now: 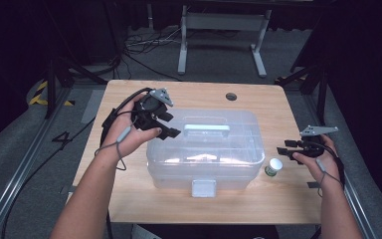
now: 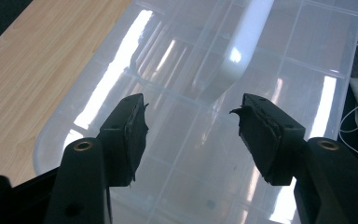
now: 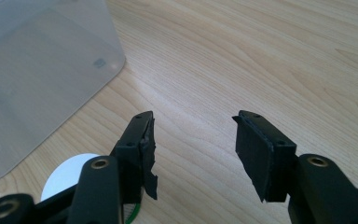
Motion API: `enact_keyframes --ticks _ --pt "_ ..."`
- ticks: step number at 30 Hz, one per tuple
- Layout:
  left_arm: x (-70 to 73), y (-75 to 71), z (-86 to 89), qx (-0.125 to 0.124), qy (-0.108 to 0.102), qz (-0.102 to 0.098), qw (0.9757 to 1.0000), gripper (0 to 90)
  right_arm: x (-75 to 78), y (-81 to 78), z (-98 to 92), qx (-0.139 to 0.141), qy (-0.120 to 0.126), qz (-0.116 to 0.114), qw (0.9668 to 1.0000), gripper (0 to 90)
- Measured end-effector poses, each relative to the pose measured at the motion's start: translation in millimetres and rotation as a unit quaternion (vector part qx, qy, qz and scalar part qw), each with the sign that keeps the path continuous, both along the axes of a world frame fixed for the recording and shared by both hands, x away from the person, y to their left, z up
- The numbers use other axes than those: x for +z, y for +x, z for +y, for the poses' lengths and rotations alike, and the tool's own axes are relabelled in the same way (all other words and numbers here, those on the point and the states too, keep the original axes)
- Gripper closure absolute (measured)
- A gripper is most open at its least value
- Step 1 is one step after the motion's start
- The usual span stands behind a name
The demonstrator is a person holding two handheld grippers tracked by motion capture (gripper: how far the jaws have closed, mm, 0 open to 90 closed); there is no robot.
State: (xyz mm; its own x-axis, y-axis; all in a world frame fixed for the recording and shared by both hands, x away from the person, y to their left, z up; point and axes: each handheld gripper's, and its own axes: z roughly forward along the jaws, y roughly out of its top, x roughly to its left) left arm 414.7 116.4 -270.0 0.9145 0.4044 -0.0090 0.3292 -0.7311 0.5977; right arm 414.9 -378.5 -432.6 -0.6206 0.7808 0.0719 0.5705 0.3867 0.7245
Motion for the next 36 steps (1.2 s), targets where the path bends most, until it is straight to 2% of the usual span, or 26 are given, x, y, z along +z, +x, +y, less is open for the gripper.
enact_keyframes --ticks 2,4,5,8,12,18,24,29,36 --pt "-1.2 1.0 -4.0 -0.003 0.0 0.0 1.0 43.7 -0.1 0.1 0.2 0.002 0.003 -0.003 1.0 48.3" --pt "-3.5 4.4 -9.3 -0.009 -0.005 0.003 0.9999 44.0 0.0 -0.8 2.0 0.007 0.042 -0.011 0.999 47.8" --pt "-4.7 5.7 -11.5 -0.01 -0.005 0.006 0.9999 44.3 0.7 -1.2 2.7 0.006 0.048 -0.01 0.9988 47.8" --pt "-9.9 8.9 -19.1 -0.015 0.002 0.008 0.9998 44.3 1.2 -1.5 2.9 0.006 0.035 -0.001 0.9994 47.9" --pt "-14.9 12.4 -27.9 -0.021 0.01 0.011 0.9997 44.5 -0.3 -2.0 2.7 0.001 0.033 0.011 0.9994 48.5" --pt "-19.4 17.6 -38.7 -0.04 0.006 0.016 0.9991 49.0 1.2 -2.6 1.7 0.0 0.037 0.008 0.9993 49.0" --pt "-20.5 14.3 -44.6 -0.067 0.003 0.019 0.9976 69.5 3.2 -3.7 3.1 0.006 0.041 0.004 0.9992 50.0" --pt "-19.8 11.6 -45.2 -0.05 0.004 0.001 0.9987 72.5 5.2 -4.7 5.1 0.013 0.045 0.001 0.9989 50.4" --pt "-17.2 15.5 -45.4 -0.051 0.007 0.004 0.9986 73.3 10.5 -7.1 5.5 0.014 0.048 -0.004 0.9987 50.9"
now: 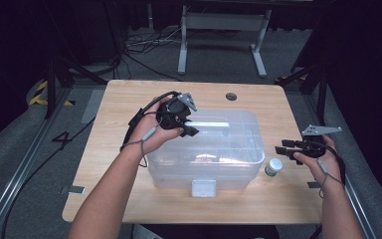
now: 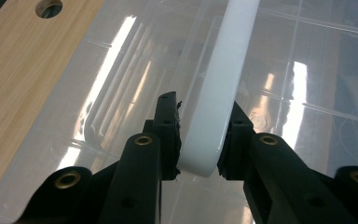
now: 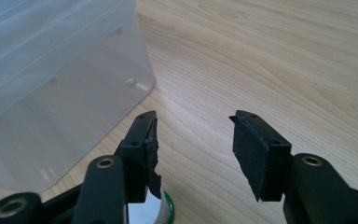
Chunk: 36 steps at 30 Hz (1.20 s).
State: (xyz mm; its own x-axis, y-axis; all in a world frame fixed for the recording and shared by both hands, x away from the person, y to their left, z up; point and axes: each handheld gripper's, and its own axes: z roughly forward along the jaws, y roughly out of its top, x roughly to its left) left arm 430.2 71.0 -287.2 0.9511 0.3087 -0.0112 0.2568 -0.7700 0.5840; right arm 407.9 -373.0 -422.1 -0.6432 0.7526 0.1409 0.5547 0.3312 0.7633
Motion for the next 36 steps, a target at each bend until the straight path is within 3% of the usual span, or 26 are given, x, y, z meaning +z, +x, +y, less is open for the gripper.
enact_keyframes --ticks 10,14,17,23,28,36 --pt "12.5 14.2 0.9 0.01 -0.005 0.009 0.9999 73.5 9.7 -5.7 7.0 0.015 -0.002 -0.008 0.9999 54.4" --pt "17.0 20.7 0.3 0.014 -0.003 0.016 0.9998 73.5 14.2 -8.3 8.8 0.023 -0.008 -0.002 0.9997 64.5" --pt "20.4 24.8 -0.6 0.016 0.002 0.017 0.9997 73.4 16.2 -10.1 10.7 0.037 0.002 0.014 0.9992 75.4" --pt "24.3 30.9 0.0 0.02 -0.001 0.017 0.9997 72.9 21.8 -13.8 15.3 0.056 0.001 0.009 0.9984 87.3" --pt "27.7 37.0 0.6 0.025 -0.002 0.018 0.9995 72.6 26.2 -16.9 16.9 0.068 0.008 0.005 0.9976 89.9" --pt "30.7 47.2 2.5 0.032 -0.013 0.025 0.9991 72.3 30.2 -21.8 25.2 0.117 0.013 -0.002 0.9931 90.0"
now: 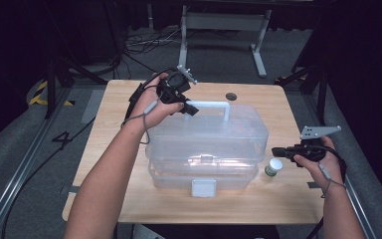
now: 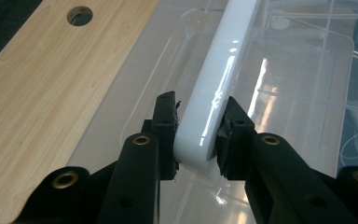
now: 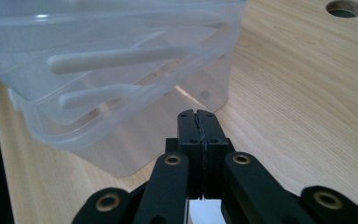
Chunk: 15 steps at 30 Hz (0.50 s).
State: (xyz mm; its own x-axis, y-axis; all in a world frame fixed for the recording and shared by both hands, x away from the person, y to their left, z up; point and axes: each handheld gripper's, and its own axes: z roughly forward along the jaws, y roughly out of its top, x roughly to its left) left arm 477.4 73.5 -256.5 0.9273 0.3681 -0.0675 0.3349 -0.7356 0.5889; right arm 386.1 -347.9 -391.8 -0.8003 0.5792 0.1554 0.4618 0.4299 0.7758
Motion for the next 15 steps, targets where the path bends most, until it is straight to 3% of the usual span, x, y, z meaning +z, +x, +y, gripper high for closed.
enact_keyframes --ticks 6,8,15 --pt "1.1 3.4 0.1 0.003 -0.001 0.006 1.0 72.1 3.7 -6.2 7.8 0.043 -0.001 -0.015 0.9989 90.0" --pt "1.6 4.5 -0.1 0.003 0.001 0.01 0.9999 72.1 6.2 -9.0 12.2 0.072 0.013 -0.019 0.9971 90.0" --pt "1.9 5.8 -0.2 0.005 0.0 0.013 0.9999 72.0 15.3 -15.9 23.7 0.117 0.058 -0.036 0.9907 90.0"
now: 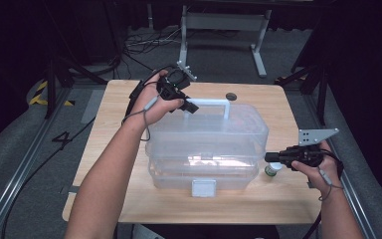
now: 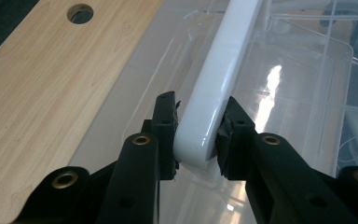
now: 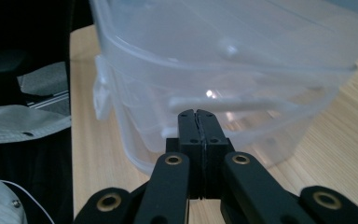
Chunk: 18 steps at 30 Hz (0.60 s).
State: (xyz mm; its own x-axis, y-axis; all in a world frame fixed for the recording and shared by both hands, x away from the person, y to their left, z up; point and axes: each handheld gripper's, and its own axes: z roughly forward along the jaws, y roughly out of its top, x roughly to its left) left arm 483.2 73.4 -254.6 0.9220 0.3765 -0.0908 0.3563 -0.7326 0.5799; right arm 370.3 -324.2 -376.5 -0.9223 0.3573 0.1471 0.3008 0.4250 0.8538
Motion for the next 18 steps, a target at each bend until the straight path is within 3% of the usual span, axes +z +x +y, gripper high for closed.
enact_keyframes --ticks 6,18 --pt "-0.1 -1.1 -0.3 -0.001 0.002 0.002 1.0 72.1 3.5 -3.7 9.6 0.011 0.006 -0.02 0.9997 90.0" --pt "-1.5 -2.2 1.2 0.003 -0.007 0.001 1.0 71.8 3.7 -3.5 12.2 -0.003 -0.003 -0.03 0.9995 90.0"
